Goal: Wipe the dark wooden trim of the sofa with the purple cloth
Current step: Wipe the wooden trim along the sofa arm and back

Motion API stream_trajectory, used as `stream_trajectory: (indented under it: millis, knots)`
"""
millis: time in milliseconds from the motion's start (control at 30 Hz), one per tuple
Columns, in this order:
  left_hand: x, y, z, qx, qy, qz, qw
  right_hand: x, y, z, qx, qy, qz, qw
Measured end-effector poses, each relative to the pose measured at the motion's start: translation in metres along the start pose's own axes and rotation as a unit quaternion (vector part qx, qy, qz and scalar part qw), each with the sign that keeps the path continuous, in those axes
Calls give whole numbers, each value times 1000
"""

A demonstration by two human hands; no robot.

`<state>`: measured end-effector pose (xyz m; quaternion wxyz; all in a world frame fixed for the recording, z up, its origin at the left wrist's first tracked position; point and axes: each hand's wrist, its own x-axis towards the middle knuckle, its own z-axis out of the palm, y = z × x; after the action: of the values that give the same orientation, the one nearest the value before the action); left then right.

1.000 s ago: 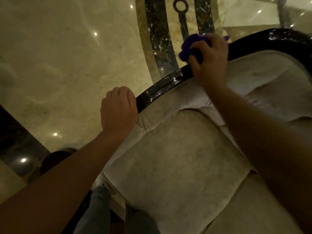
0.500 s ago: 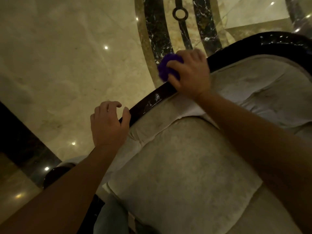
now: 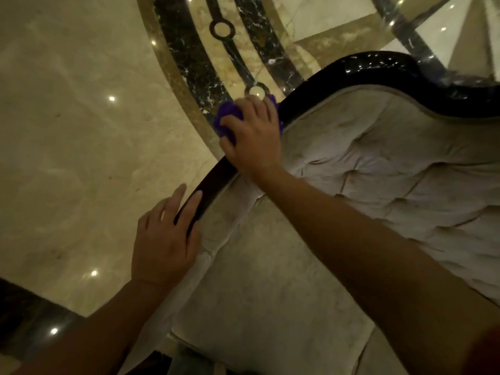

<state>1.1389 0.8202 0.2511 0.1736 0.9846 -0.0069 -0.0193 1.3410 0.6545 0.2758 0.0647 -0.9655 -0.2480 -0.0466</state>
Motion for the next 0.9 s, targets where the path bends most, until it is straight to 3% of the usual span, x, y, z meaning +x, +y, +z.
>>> stream_trajectory:
  millis: [167, 300, 500, 667, 900]
  knots:
    - [5, -12, -4, 70, -75, 102, 990, -3, 14, -1, -20, -42, -118, 992]
    - [61, 9, -6, 96, -111, 174, 974, 34, 67, -29, -143, -62, -64, 986]
    - [110, 35, 7, 44, -117, 143, 982, 56, 146, -73, -208, -11, 23, 978]
    - [107, 35, 7, 46, -125, 134, 982, 47, 114, -63, -124, 39, 115, 985]
    - [113, 36, 11, 52, -122, 138, 981, 17, 44, -2, -23, 15, -4, 1000]
